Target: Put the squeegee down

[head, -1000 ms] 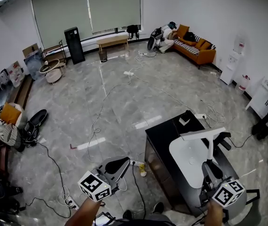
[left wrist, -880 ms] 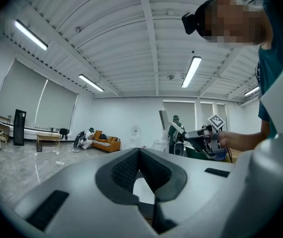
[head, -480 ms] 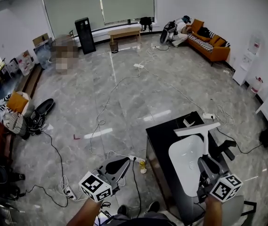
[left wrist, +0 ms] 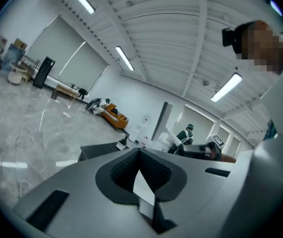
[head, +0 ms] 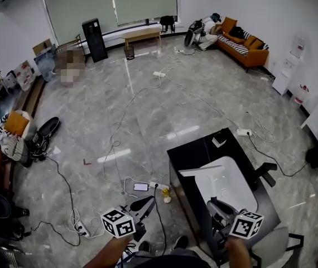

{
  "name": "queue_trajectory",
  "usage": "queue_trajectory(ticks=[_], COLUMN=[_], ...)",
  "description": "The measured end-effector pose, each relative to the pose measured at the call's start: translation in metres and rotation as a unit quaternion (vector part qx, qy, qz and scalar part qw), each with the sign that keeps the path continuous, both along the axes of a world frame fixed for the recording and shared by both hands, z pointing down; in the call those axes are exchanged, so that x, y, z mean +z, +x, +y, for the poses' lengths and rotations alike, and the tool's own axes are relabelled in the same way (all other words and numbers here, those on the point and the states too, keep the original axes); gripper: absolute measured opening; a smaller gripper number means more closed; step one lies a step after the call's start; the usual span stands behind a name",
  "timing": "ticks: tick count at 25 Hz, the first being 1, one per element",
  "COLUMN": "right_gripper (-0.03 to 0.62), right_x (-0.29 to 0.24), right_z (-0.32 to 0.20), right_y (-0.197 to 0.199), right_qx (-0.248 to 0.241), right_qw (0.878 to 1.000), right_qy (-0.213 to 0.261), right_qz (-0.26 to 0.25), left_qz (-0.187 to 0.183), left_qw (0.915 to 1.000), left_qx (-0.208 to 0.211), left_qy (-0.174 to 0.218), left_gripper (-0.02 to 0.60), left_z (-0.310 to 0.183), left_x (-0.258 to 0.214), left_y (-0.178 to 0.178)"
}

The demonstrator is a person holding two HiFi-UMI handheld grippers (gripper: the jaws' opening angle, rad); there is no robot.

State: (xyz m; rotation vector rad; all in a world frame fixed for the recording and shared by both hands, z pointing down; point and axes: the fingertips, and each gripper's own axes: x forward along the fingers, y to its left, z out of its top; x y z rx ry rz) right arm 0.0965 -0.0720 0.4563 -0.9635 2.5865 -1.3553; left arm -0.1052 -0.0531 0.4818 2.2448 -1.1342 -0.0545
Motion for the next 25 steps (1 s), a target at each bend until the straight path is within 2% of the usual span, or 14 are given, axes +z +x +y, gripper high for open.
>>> queue_trajectory(ticks=[2, 4, 7, 9, 11, 13, 16, 21, 25], right_gripper=[0.101, 0.101, 0.101, 0.101, 0.101, 0.101, 0.101, 0.101, 0.101], right_x=[0.020, 0.031, 0.045, 0.033, 0.006, -0.017, -0.039, -0.054, -0.057], right_z=[0.029, 0.047, 0.034, 0.016, 0.003, -0.013, -0.037, -0.062, -0.083], right_y=[-0.026, -0.041, -0.041, -0.050, -0.073, -0.097, -0.127, -0.163, -0.168], right_qx=[-0.035, -0.054, -0.033, 0.001, 0.024, 0.030, 0.035, 0.021, 0.035], right_qw=[0.999, 0.998, 0.998, 0.999, 1.000, 0.999, 0.999, 0.998, 0.996], right_qy=[-0.026, -0.036, -0.046, -0.043, -0.018, 0.014, 0.036, 0.062, 0.078], right_qz=[-0.007, -0.009, 0.014, 0.007, -0.006, -0.002, -0.002, 0.020, 0.035], left_qz=[-0.009, -0.044, -0.060, -0.065, -0.086, -0.098, -0.088, -0.084, -0.079], left_qw=[0.9998, 0.9978, 0.9955, 0.9949, 0.9930, 0.9920, 0.9934, 0.9926, 0.9921], left_qx=[0.019, 0.046, 0.057, 0.058, 0.055, 0.037, 0.008, -0.019, -0.022], left_qy=[-0.006, 0.018, 0.046, 0.051, 0.060, 0.071, 0.073, 0.085, 0.095], left_gripper=[0.005, 0.005, 0.005, 0.005, 0.005, 0.005, 0.005, 0.005, 0.005], left_z=[0.011, 0.018, 0.011, 0.004, 0.001, -0.002, -0.010, -0.037, -0.057], left_x=[0.010, 0.007, -0.002, -0.007, -0.015, -0.025, -0.032, -0.038, -0.044], left_y=[0.012, 0.019, 0.007, -0.019, -0.058, -0.100, -0.144, -0.188, -0.201])
